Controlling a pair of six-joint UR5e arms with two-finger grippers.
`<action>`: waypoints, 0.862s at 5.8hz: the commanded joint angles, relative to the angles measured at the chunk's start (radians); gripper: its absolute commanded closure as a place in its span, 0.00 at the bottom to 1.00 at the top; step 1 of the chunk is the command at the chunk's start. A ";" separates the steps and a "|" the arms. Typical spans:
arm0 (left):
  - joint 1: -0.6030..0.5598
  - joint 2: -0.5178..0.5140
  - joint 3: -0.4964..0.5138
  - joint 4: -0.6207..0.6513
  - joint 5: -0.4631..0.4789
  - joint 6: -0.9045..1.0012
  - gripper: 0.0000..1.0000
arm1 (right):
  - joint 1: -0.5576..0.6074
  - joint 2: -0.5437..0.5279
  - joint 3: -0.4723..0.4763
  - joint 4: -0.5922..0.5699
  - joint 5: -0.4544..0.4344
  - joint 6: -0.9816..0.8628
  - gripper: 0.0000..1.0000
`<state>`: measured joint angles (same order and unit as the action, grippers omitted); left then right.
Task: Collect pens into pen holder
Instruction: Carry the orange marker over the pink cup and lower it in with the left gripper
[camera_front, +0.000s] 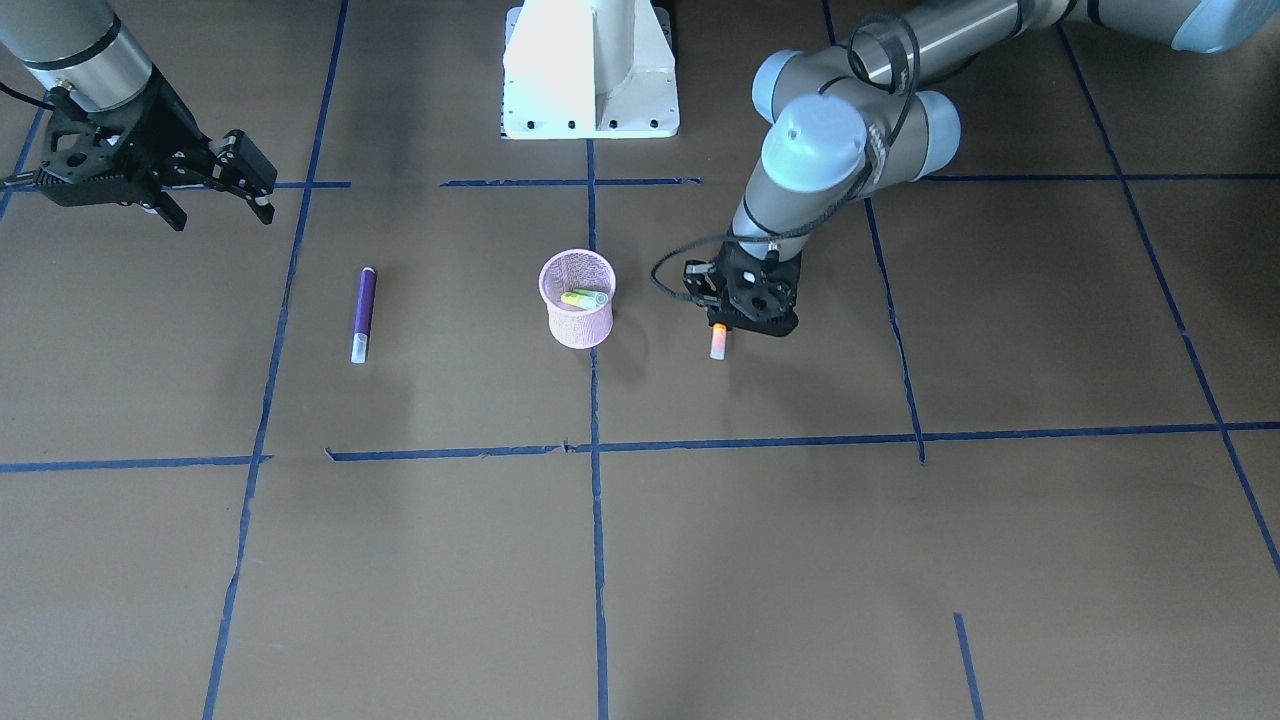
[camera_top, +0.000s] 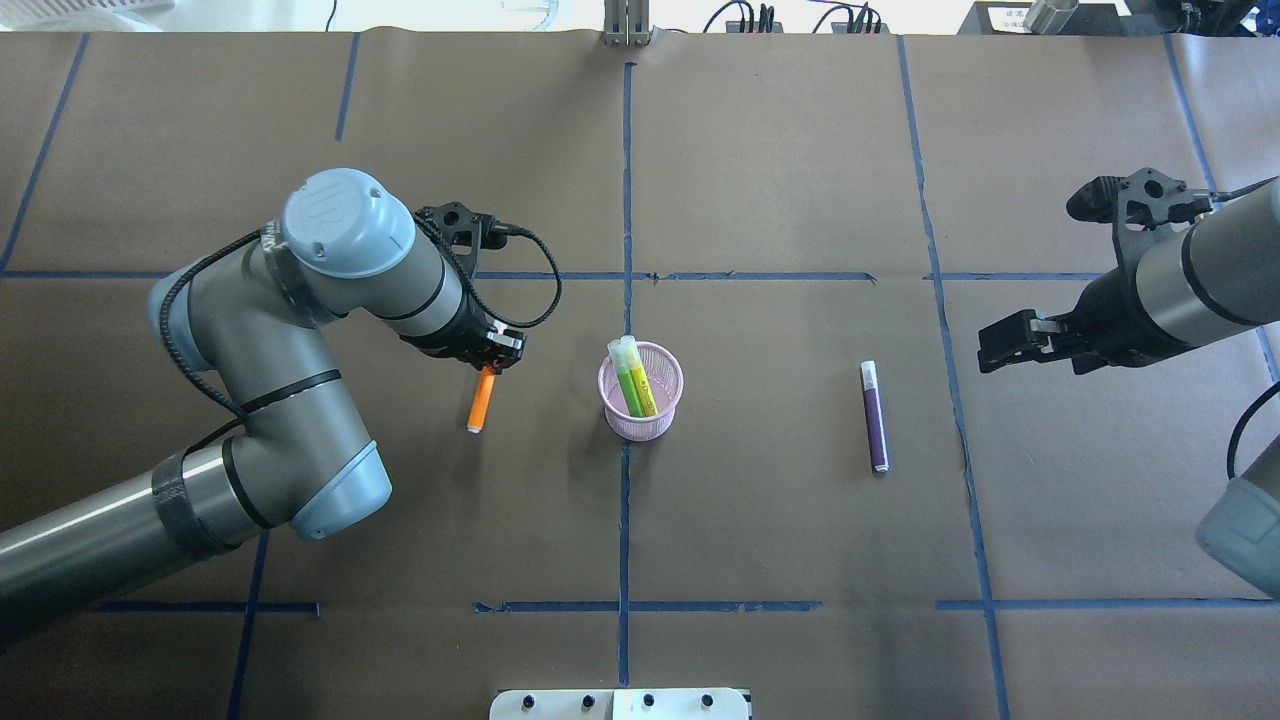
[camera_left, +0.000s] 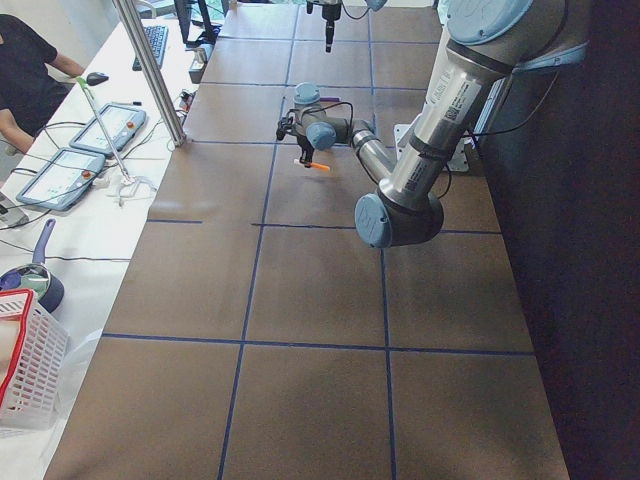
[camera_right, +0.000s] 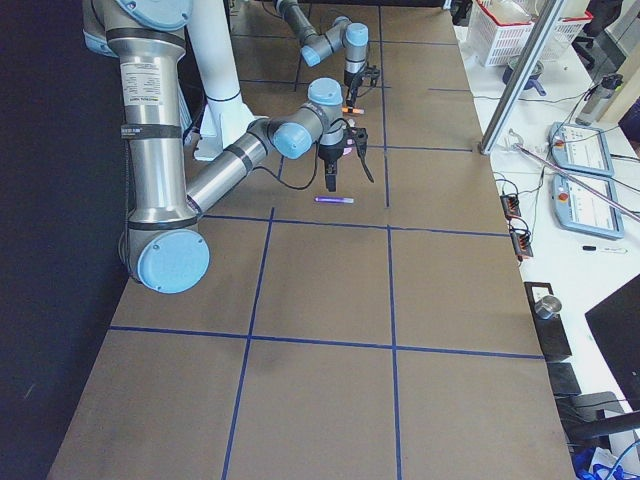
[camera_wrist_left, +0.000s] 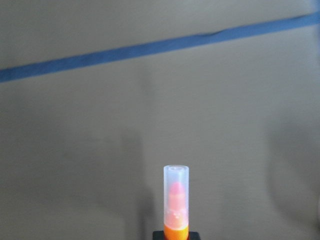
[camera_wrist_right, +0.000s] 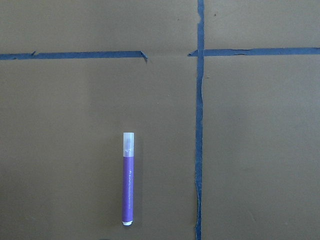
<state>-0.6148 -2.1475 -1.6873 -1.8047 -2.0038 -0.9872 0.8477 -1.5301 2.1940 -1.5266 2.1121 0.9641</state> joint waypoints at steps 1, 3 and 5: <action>0.003 -0.003 -0.215 -0.033 0.114 -0.091 1.00 | 0.039 -0.024 -0.005 0.002 0.029 -0.060 0.00; 0.248 0.011 -0.262 -0.228 0.681 -0.270 1.00 | 0.048 -0.033 -0.008 0.002 0.032 -0.087 0.00; 0.351 0.017 -0.185 -0.393 0.966 -0.289 1.00 | 0.048 -0.033 -0.010 0.002 0.032 -0.087 0.00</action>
<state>-0.3059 -2.1335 -1.9094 -2.1221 -1.1640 -1.2575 0.8954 -1.5628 2.1844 -1.5247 2.1437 0.8780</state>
